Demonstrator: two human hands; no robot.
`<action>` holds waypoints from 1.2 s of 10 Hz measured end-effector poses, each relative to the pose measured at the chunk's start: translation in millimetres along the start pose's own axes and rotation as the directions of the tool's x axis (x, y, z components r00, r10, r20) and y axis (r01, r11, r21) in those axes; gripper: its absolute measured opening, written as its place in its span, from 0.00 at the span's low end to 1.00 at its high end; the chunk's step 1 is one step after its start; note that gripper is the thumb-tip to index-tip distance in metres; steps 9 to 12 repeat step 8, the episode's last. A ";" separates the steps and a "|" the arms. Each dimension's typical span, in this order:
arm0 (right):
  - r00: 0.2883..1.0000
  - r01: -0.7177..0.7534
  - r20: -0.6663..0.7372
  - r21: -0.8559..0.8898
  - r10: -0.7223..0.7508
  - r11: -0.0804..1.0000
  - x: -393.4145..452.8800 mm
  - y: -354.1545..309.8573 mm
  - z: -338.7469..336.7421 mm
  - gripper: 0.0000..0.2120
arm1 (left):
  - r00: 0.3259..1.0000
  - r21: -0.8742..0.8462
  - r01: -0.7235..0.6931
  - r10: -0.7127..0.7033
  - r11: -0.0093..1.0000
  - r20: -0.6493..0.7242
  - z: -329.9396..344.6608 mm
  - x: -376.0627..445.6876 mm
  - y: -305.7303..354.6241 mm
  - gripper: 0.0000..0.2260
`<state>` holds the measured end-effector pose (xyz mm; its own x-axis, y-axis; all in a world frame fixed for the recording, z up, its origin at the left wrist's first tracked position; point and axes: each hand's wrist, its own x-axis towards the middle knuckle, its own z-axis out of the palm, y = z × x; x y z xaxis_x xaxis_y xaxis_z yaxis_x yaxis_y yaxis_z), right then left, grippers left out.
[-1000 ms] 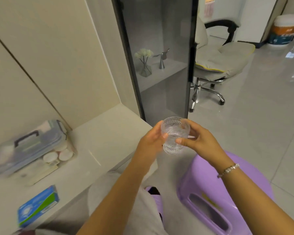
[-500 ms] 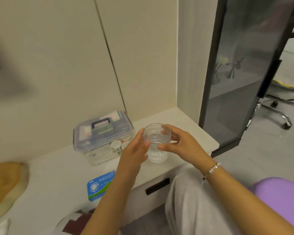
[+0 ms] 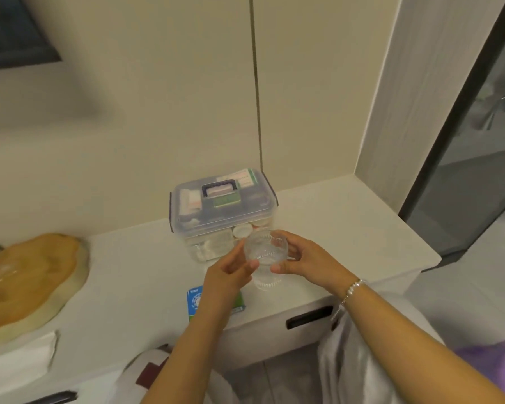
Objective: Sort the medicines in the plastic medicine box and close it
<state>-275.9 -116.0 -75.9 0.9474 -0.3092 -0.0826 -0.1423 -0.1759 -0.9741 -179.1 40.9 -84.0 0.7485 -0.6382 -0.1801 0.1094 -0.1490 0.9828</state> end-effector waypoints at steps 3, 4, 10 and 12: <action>0.991 -0.101 0.093 0.051 0.096 0.994 10.1 14.0 3.1 0.32 | 0.996 0.055 0.052 -0.047 0.997 -0.081 2.9 3.1 -13.2 0.22; 0.985 -0.129 0.123 0.070 0.120 0.989 11.4 16.2 3.8 0.31 | 0.994 0.046 0.051 -0.046 0.998 -0.099 4.3 3.3 -14.8 0.22; 0.964 -0.077 -0.260 -0.094 0.051 0.993 -15.2 -10.4 6.1 0.32 | 0.985 0.209 0.011 0.025 0.978 -0.169 0.4 -10.2 4.9 0.19; 0.964 -0.077 -0.260 -0.094 0.051 0.993 -15.2 -10.4 6.1 0.32 | 0.985 0.209 0.011 0.025 0.978 -0.169 0.4 -10.2 4.9 0.19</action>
